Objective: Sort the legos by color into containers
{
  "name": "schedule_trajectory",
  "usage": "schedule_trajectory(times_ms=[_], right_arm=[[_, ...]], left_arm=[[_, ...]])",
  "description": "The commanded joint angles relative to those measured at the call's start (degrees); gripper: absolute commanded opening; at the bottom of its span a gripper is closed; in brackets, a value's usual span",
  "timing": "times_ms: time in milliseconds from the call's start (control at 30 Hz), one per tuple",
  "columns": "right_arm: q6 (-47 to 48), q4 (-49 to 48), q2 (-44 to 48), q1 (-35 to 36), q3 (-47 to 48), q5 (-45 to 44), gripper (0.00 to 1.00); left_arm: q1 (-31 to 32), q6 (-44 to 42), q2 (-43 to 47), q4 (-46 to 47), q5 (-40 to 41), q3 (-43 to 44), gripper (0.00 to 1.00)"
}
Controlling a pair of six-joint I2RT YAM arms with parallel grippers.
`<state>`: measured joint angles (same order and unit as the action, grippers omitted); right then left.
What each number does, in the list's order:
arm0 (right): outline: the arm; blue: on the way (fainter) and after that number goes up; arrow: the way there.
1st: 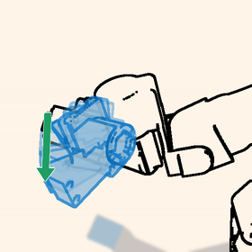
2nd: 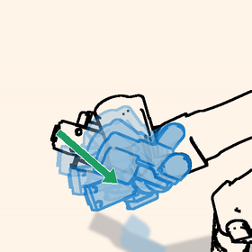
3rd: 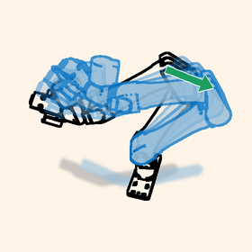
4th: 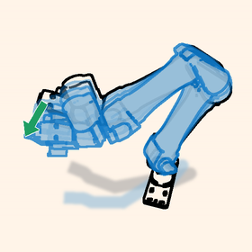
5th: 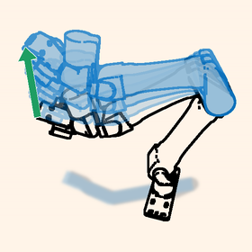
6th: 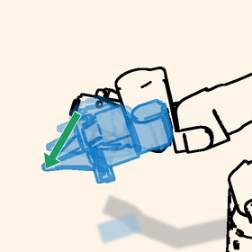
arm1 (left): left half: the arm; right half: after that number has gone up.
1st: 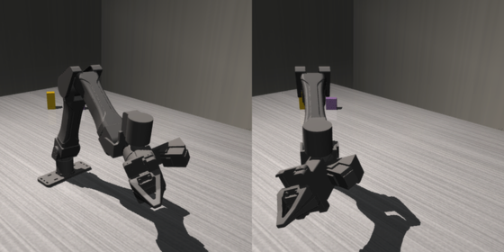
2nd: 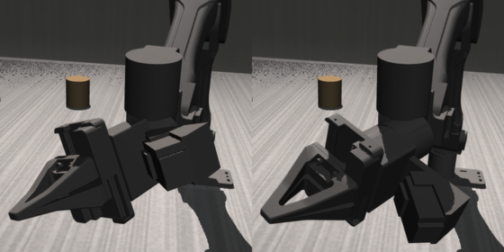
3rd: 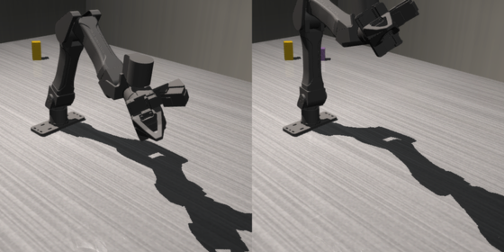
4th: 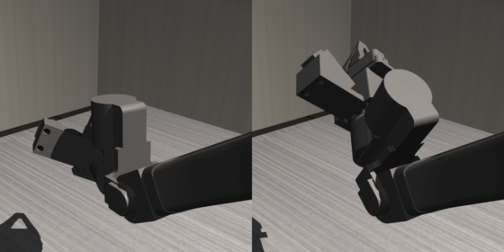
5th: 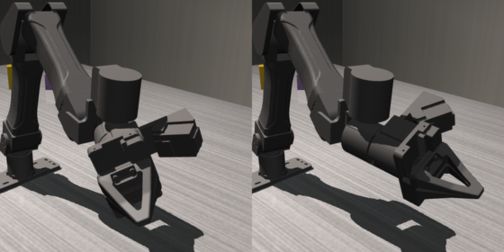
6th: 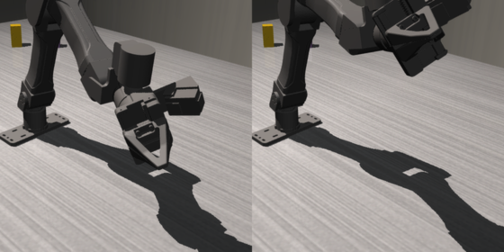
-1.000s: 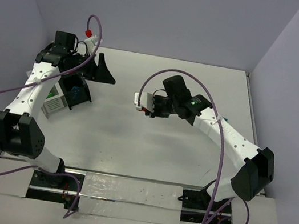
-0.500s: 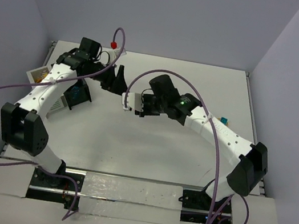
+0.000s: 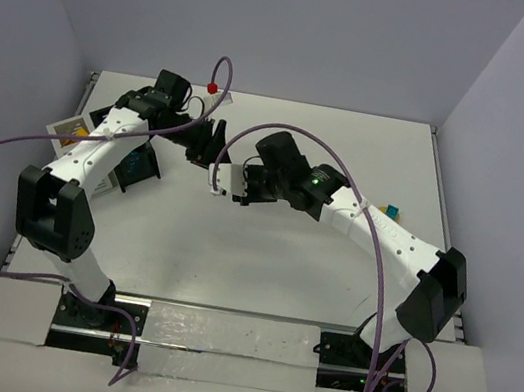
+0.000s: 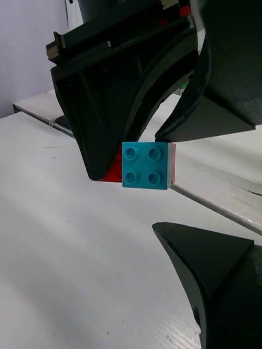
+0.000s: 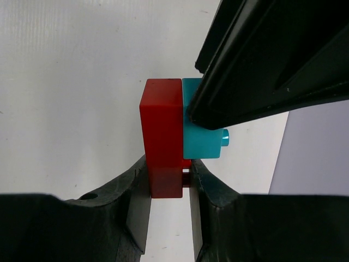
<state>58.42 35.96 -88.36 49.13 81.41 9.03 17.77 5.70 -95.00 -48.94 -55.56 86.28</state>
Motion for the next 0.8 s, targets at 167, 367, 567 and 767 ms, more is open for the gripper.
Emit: schedule_trajectory(times_ms=[167, 367, 567, 767], right_arm=[[0.46, -4.04, -0.41, 1.49, 2.62, -2.35, 0.00], [0.21, -5.25, -0.24, 1.57, 2.18, -3.13, 0.00], [1.50, -6.13, 1.41, 1.73, -0.44, -3.09, 0.00], [4.35, -7.02, 3.94, 2.04, -4.54, -2.41, 0.00]], left_arm=[[0.07, 1.86, -0.63, 1.48, -6.57, 3.10, 0.50], [-0.02, 3.24, -1.22, 2.41, -8.53, 2.50, 0.44], [-1.81, 5.96, -0.95, 5.25, -10.05, 2.46, 0.01], [-9.21, 12.68, -0.53, 12.75, -10.63, 5.72, 0.00]])
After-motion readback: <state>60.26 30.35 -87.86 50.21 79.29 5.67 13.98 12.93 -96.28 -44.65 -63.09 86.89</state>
